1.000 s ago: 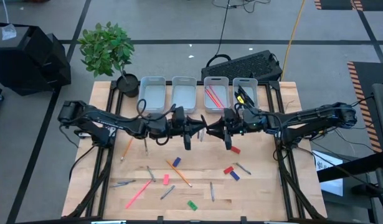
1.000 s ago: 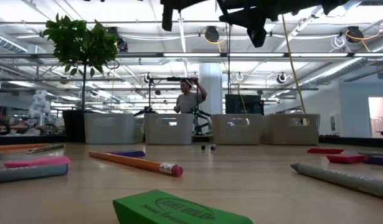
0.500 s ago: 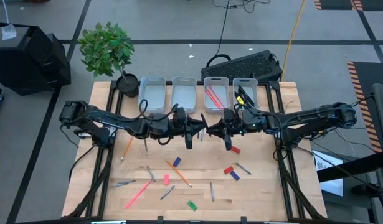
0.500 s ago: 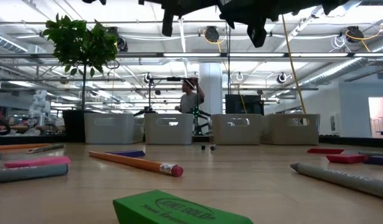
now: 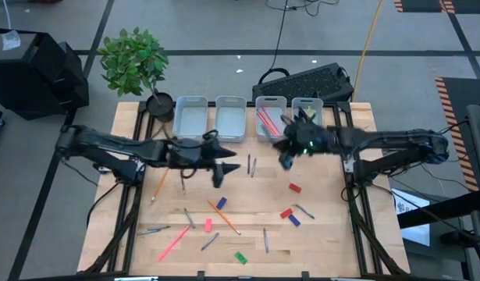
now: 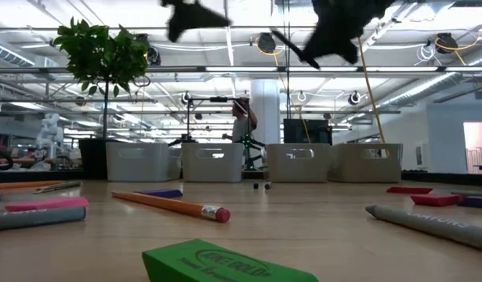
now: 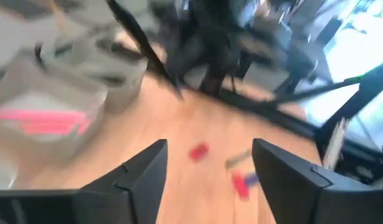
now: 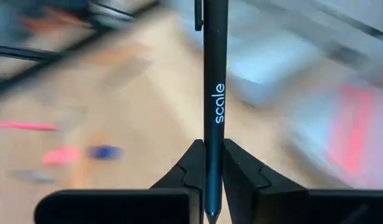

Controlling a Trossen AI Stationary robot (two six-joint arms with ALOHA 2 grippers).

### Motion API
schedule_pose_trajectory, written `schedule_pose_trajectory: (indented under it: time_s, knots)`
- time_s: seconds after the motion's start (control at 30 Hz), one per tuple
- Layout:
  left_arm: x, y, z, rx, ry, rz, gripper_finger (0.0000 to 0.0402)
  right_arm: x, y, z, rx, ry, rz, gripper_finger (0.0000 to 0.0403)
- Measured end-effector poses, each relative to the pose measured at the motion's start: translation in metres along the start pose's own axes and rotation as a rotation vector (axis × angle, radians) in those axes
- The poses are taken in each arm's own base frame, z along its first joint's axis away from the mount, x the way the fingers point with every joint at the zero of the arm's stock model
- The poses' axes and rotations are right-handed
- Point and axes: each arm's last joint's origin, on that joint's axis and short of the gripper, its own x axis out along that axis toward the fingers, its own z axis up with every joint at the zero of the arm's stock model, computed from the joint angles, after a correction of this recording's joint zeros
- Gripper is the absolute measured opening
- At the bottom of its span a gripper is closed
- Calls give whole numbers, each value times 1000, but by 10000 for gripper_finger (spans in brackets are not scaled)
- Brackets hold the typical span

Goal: Sort crayons/erasers/pens/pencils in bins
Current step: Put the black pen into the top right gray bin

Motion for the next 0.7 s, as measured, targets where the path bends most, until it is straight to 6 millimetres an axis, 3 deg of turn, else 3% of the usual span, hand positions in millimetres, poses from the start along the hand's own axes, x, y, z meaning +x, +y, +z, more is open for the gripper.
schedule_pose_trajectory:
  time_s: [0.1, 0.27, 0.43, 0.7]
  knots:
    - [-30, 9, -4, -55, 135, 62, 251, -10, -34, 12, 107, 141, -220, 25]
    - [-69, 23, -15, -199, 312, 190, 252, -8, -99, 12, 304, 336, -464, 25]
    - [-102, 33, -27, -336, 445, 317, 253, 16, -150, 2, 370, 460, -542, 25]
    - [-135, 43, -47, -488, 650, 534, 253, 62, -197, -10, 380, 557, -584, 25]
